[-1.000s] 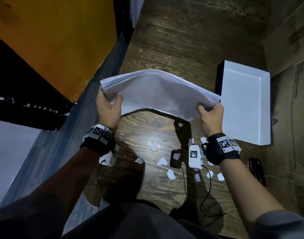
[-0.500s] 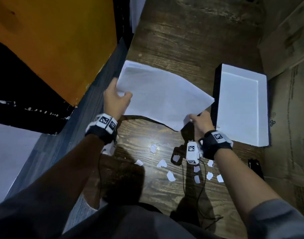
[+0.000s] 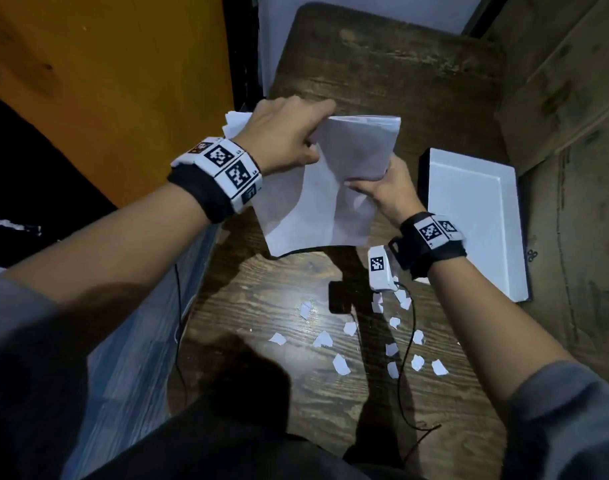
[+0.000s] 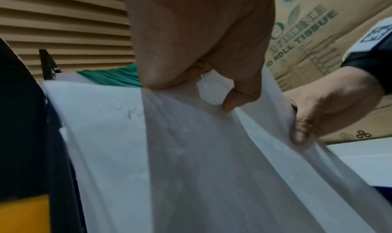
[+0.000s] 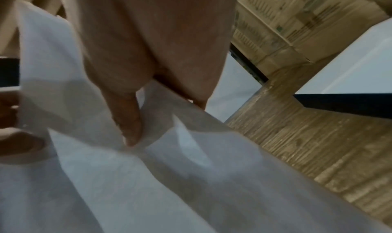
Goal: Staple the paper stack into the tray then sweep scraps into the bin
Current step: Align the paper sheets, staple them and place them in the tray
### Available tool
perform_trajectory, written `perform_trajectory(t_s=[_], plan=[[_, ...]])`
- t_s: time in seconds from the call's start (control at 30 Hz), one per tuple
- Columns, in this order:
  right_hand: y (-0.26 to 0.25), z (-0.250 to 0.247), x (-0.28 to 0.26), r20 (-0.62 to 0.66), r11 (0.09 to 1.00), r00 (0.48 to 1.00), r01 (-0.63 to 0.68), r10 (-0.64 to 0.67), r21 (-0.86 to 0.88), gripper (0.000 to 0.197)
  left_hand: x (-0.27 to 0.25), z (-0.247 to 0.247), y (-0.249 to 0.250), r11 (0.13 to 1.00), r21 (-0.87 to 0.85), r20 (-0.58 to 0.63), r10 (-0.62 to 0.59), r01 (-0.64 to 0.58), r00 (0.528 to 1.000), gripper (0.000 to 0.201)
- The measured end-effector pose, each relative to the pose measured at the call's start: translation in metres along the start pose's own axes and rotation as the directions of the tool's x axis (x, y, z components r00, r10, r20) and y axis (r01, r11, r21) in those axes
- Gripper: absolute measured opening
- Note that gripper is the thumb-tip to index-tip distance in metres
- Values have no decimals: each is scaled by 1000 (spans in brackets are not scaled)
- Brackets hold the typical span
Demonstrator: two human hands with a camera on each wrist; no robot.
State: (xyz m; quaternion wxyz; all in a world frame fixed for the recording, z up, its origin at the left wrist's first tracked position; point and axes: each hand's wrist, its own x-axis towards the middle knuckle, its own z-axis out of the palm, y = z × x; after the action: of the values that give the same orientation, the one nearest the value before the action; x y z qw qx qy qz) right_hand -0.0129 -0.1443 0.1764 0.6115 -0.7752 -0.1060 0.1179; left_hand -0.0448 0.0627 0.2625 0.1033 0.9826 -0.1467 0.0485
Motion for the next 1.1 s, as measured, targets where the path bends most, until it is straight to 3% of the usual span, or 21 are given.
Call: perform_trajectory(t_s=[0.1, 0.17, 0.23, 0.3, 0.37, 0.43, 0.5, 0.63, 0.7, 0.87, 0.93, 1.1], plan=[[4, 2, -4, -54, 999, 997, -54, 54, -3, 21, -9, -9, -7, 995, -85, 58, -52, 57, 997, 34], [8, -1, -8, -101, 997, 992, -72, 69, -19, 21, -22, -9, -26, 970, -180, 76, -154, 165, 985, 43], [10, -6, -12, -125, 996, 989, -84, 83, -7, 22, -42, -1, -44, 906, -329, -37, -294, 267, 955, 64], [9, -10, -15, -132, 997, 988, -75, 77, 22, 21, -62, 15, -49, 753, -572, -112, -465, 325, 878, 87], [6, -10, -17, -134, 997, 989, -58, 65, 56, 23, -75, 36, -37, 470, -815, 34, -546, 339, 837, 94], [0, -5, -19, -148, 995, 988, -30, 44, 91, 24, -77, 54, -23, 220, -922, 138, -584, 320, 800, 76], [-5, 1, -22, -182, 994, 983, 18, 2, 110, 25, -72, 61, -9, 130, -956, 112, -669, 265, 735, 47], [1, 13, -34, -236, 992, 972, 43, -15, 117, 27, -68, 73, 0, 176, -975, -45, -747, 132, 663, 34], [9, 17, -38, -216, 991, 976, -2, 32, 136, 34, -73, 79, 2, 165, -976, -31, -755, 144, 655, 37], [18, 22, -42, -265, 991, 961, -52, 84, 126, 43, -80, 92, 0, 158, -949, 94, -684, 273, 723, 43], [17, 26, -42, -292, 991, 953, -48, 82, 124, 43, -78, 91, -1, 167, -949, 85, -678, 266, 730, 49], [19, 14, -39, -311, 992, 947, -49, 84, 117, 39, -77, 85, -14, 190, -958, 49, -630, 215, 775, 44]])
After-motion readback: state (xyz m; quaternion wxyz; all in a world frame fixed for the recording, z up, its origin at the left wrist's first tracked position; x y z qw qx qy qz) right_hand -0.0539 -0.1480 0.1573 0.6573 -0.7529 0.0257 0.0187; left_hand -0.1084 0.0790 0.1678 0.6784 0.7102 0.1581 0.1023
